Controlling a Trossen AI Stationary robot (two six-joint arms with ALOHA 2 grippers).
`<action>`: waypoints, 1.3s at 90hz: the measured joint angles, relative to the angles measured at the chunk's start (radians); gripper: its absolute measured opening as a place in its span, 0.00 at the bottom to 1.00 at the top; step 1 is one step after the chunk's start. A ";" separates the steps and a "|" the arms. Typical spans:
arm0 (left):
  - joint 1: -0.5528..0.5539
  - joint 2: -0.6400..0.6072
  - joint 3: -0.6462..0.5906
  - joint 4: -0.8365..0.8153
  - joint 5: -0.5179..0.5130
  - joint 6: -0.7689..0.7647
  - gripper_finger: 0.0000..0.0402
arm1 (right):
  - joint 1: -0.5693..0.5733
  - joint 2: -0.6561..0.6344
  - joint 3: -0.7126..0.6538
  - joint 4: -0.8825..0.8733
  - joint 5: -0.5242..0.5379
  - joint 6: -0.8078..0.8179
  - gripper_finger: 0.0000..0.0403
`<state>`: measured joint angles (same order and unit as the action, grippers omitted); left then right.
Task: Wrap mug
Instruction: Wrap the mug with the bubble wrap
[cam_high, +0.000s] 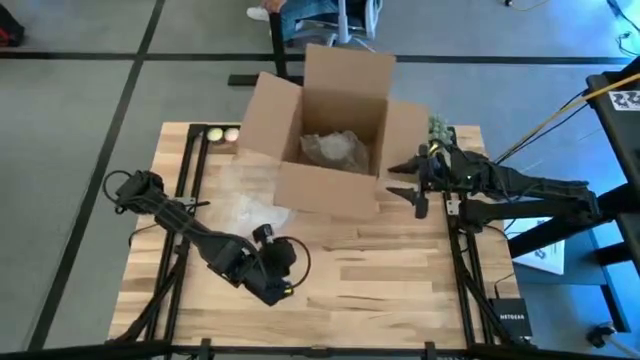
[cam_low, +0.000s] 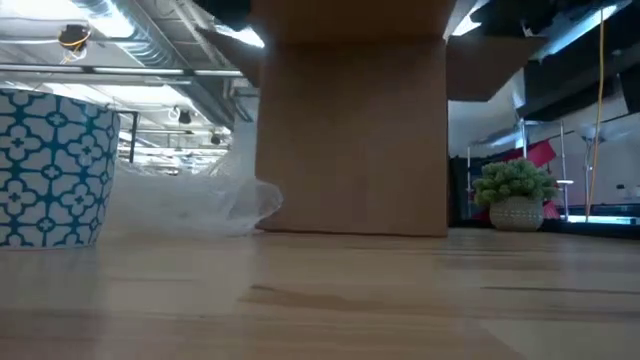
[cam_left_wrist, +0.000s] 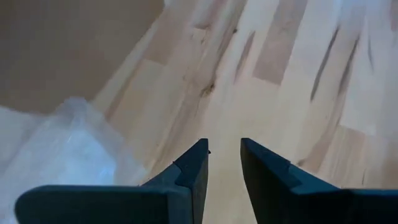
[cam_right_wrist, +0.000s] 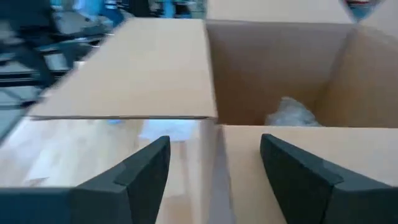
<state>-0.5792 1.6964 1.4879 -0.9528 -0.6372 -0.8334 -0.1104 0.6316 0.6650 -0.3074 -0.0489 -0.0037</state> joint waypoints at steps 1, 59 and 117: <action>-0.001 -0.003 0.000 -0.003 -0.003 -0.002 0.19 | 0.000 0.000 0.000 0.000 -0.005 0.000 0.59; 0.034 -0.099 0.000 -0.170 -0.030 0.004 0.19 | 0.000 0.022 0.001 0.192 -0.185 0.015 0.59; 0.037 -0.107 0.000 -0.191 -0.024 0.021 0.19 | 0.289 0.222 0.002 -0.018 -0.041 0.158 0.59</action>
<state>-0.5423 1.5890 1.4879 -1.1440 -0.6613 -0.8128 0.1784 0.8539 0.6671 -0.3258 -0.0896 0.1539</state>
